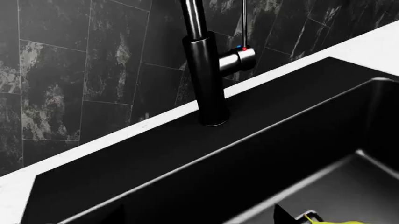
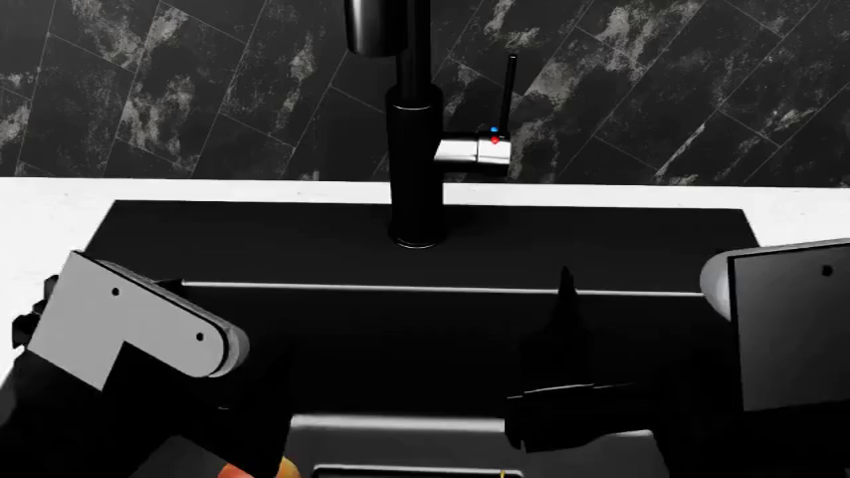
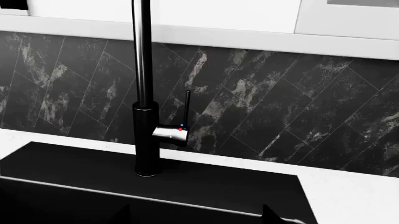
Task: There is a mixed pile of frozen fruits and vegetables on the counter. Locate all the frozen vegetables and place the items in a bowl on the counter. Take all the frozen fruits and defrost them in a running sink.
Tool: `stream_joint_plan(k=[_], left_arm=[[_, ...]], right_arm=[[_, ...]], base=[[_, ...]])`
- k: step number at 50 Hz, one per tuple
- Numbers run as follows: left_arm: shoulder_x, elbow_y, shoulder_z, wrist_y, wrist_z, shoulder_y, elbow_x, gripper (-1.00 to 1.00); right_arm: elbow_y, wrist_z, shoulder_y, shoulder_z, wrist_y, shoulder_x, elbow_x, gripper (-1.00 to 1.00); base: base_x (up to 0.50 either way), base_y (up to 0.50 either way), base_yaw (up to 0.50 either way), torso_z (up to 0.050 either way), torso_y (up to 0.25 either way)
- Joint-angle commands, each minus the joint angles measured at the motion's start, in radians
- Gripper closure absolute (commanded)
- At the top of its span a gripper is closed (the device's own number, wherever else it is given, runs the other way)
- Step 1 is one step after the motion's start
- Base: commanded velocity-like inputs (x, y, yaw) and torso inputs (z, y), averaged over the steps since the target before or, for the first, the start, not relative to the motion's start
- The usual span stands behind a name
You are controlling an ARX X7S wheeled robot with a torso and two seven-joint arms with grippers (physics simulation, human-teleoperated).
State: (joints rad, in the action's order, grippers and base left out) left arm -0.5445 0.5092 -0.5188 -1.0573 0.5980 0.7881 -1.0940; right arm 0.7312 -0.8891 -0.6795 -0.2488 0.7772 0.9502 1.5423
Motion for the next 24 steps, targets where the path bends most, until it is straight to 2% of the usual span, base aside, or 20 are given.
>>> stream_joint_plan(k=[1, 5, 17, 24], left_arm=[[-0.036, 0.112, 0.109, -0.038, 0.097, 0.049, -0.144, -1.00], [-0.035, 0.104, 0.119, -0.052, 0.104, 0.092, -0.167, -1.00], [-0.101, 0.129, 0.189, -0.057, 0.123, 0.113, -0.265, -1.00], [-0.137, 0.146, 0.217, -0.062, 0.147, 0.116, -0.309, -1.00]], right_arm=[[0.002, 0.004, -0.012, 0.012, -0.001, 0.013, 0.007, -1.00], [-0.005, 0.009, -0.027, 0.011, 0.004, 0.013, 0.001, -1.00], [-0.019, 0.005, -0.088, 0.026, 0.019, 0.042, 0.045, -1.00], [0.017, -0.019, -0.067, 0.083, -0.010, 0.100, 0.095, -1.00]], base=[[0.00, 0.00, 0.00, 0.000, 0.000], [0.00, 0.00, 0.00, 0.000, 0.000], [0.00, 0.00, 0.00, 0.000, 0.000], [0.00, 0.00, 0.00, 0.000, 0.000]])
